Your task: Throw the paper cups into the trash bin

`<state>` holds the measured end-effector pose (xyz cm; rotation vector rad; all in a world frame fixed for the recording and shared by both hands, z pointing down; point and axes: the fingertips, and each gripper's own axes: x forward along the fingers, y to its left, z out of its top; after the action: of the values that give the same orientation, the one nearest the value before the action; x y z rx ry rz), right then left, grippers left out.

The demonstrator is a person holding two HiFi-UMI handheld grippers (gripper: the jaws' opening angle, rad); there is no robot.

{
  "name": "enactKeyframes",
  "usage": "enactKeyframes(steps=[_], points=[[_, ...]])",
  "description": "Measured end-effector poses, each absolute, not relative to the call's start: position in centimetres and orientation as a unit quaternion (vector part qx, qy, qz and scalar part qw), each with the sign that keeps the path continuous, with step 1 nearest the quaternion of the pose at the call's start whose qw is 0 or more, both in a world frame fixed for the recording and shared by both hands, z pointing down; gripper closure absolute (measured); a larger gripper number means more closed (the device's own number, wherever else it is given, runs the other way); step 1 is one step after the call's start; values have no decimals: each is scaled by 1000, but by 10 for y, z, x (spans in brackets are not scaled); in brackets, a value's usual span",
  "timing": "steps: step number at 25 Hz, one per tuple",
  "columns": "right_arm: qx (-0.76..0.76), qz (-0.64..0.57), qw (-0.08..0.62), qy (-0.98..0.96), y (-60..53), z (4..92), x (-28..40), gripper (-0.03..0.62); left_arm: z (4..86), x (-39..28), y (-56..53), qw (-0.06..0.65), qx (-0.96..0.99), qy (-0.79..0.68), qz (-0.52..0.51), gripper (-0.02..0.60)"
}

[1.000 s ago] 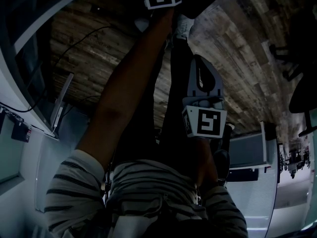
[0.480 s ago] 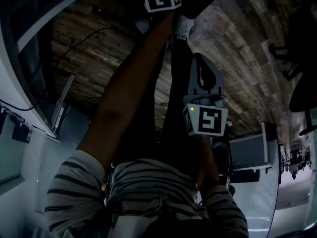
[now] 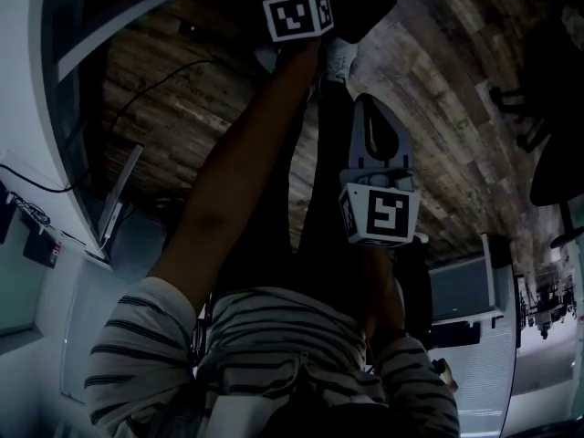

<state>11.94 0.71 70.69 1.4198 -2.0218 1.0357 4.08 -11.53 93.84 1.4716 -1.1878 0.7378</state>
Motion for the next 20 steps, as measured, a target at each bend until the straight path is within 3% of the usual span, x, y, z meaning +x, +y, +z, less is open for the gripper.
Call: enactKeyframes(steps=[6, 20], points=[[514, 353, 222, -749, -10, 669, 113, 585, 898, 43, -115, 519, 626, -497, 302, 556], [503, 301, 178, -790, -34, 561, 96, 584, 754, 41, -134, 474, 673, -508, 253, 558]])
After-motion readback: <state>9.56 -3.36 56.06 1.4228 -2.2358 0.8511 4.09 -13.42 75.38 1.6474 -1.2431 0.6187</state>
